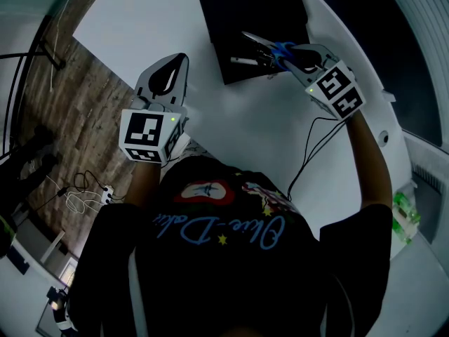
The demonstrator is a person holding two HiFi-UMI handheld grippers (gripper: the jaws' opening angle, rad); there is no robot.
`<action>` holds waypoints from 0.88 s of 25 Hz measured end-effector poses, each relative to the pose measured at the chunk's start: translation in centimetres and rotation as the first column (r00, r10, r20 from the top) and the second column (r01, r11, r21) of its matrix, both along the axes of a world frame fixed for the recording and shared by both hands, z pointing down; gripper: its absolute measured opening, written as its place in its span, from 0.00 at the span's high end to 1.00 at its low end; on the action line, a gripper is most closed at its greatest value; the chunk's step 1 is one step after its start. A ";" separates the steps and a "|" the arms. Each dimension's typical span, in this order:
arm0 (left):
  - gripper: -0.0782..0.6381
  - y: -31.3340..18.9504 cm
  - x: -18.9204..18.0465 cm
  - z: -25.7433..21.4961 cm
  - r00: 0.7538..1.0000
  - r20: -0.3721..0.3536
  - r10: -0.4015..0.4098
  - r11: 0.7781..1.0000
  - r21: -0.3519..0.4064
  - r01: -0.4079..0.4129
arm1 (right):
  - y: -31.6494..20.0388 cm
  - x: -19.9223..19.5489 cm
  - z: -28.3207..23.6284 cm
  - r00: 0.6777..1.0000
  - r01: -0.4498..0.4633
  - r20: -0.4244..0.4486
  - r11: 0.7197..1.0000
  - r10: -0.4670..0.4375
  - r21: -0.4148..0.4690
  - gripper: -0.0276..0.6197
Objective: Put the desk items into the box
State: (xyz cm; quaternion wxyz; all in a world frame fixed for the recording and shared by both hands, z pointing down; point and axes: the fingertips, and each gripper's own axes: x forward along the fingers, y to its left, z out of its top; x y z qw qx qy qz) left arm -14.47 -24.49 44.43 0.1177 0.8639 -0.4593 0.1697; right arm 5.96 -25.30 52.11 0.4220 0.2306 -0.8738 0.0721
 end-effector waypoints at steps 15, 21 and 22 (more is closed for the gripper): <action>0.88 0.3 -0.2 -0.2 1.000 -0.002 0.006 1.000 0.004 -0.006 | -0.6 0.8 -1.1 0.996 -0.085 0.023 0.996 0.085 0.037 0.80; 0.88 0.3 0.0 -0.8 1.000 -0.003 0.016 1.000 0.021 -0.016 | -0.4 0.7 -2.3 0.993 -0.107 0.058 0.993 0.103 0.057 0.94; 0.88 0.4 0.1 -0.9 1.000 -0.003 0.018 1.000 0.022 -0.018 | -0.4 0.8 -2.5 0.992 -0.113 0.062 0.992 0.109 0.061 0.94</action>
